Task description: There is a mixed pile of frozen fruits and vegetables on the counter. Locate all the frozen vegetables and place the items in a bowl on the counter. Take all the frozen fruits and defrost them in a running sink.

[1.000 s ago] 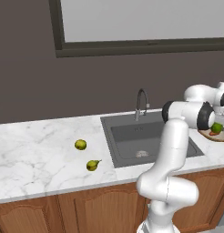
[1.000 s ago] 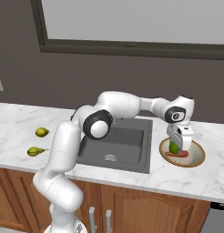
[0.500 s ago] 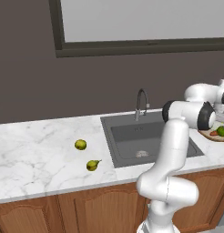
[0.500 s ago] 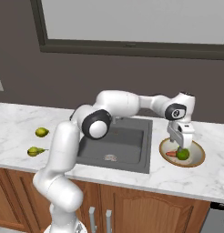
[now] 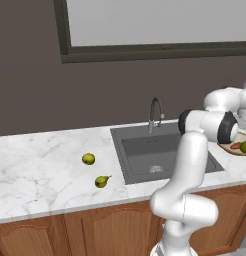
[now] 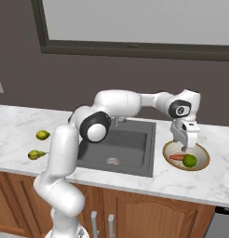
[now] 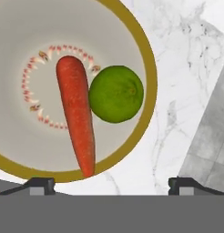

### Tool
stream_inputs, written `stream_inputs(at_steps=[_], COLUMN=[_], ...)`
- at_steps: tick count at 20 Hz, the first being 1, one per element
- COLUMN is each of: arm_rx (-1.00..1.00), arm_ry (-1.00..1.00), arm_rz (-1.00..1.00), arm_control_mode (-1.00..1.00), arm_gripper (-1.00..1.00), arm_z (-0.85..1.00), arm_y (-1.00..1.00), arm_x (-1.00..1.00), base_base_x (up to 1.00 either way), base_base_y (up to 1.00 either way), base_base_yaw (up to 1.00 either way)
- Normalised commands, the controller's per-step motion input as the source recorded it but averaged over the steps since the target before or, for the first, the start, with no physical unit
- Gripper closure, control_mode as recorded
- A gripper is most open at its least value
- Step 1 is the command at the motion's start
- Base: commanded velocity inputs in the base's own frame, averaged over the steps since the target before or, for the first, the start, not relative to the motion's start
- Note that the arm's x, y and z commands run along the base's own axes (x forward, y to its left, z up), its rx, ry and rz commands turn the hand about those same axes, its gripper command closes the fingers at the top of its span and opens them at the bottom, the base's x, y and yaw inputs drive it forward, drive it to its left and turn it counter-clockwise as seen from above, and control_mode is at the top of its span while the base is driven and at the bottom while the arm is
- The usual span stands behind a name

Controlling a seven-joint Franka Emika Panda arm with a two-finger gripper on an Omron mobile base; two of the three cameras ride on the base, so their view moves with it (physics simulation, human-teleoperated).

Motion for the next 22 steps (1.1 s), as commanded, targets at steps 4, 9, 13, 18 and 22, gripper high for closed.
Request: stream_inputs(at_steps=[4, 9, 13, 18, 22], arm_rx=[0.00, -0.03, -0.08, -0.10, -0.14], arm_ry=[-0.05, -0.03, -0.04, 0.02, 0.02], arm_rz=[-0.02, 0.01, 0.08, 0.06, 0.00], arm_control_mode=[-1.00, -1.00, -1.00, -1.00, -1.00], arm_gripper=[-1.00, -1.00, -1.00, -1.00, -1.00], arm_z=[0.02, 0.22, 0.46, 0.22, 0.07], arm_y=[0.44, 0.64, 0.63, 0.71, 0.81], arm_x=[-0.17, -0.26, -0.21, -0.08, 0.00], base_base_x=[0.00, 0.00, 0.00, 0.00, 0.00], base_base_y=[0.00, 0.00, 0.00, 0.00, 0.00], base_base_yaw=[0.00, 0.00, 0.00, 0.00, 0.00])
